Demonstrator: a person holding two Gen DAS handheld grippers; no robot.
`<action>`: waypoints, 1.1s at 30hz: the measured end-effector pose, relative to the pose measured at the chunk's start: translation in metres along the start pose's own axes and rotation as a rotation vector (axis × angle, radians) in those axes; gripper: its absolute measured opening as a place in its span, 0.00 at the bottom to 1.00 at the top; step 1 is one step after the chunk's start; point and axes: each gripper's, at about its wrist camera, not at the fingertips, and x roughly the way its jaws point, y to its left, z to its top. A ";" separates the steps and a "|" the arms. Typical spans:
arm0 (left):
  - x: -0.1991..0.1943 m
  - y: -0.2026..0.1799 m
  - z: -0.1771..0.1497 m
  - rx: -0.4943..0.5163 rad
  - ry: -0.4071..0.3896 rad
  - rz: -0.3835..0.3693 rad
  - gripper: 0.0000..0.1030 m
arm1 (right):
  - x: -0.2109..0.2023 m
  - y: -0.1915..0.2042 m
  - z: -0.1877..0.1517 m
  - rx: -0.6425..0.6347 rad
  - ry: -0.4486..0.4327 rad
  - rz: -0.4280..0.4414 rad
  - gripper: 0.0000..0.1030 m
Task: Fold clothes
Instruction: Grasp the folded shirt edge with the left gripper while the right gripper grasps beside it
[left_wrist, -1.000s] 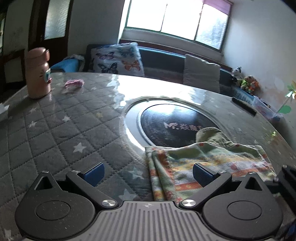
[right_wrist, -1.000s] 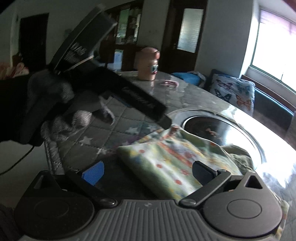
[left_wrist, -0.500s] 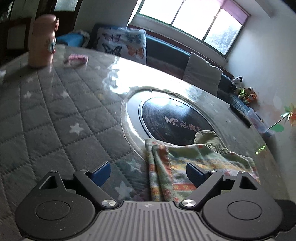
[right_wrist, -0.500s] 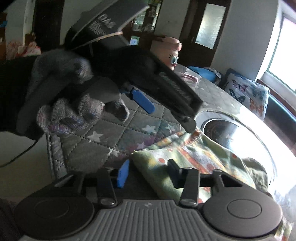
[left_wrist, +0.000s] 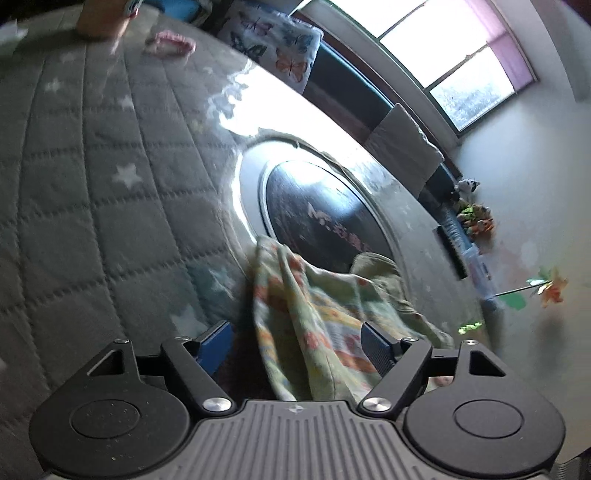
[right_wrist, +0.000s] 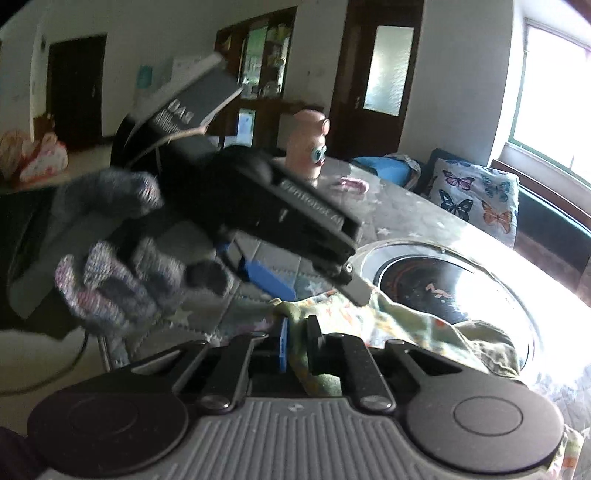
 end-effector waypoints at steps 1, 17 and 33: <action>0.002 -0.001 -0.001 -0.016 0.014 -0.015 0.68 | -0.003 -0.002 0.000 0.005 -0.006 0.001 0.08; 0.023 0.005 -0.004 -0.076 0.072 -0.052 0.12 | -0.046 -0.046 -0.029 0.185 -0.017 -0.044 0.11; 0.021 0.007 -0.005 -0.068 0.070 -0.044 0.12 | -0.006 -0.193 -0.079 0.547 0.081 -0.285 0.10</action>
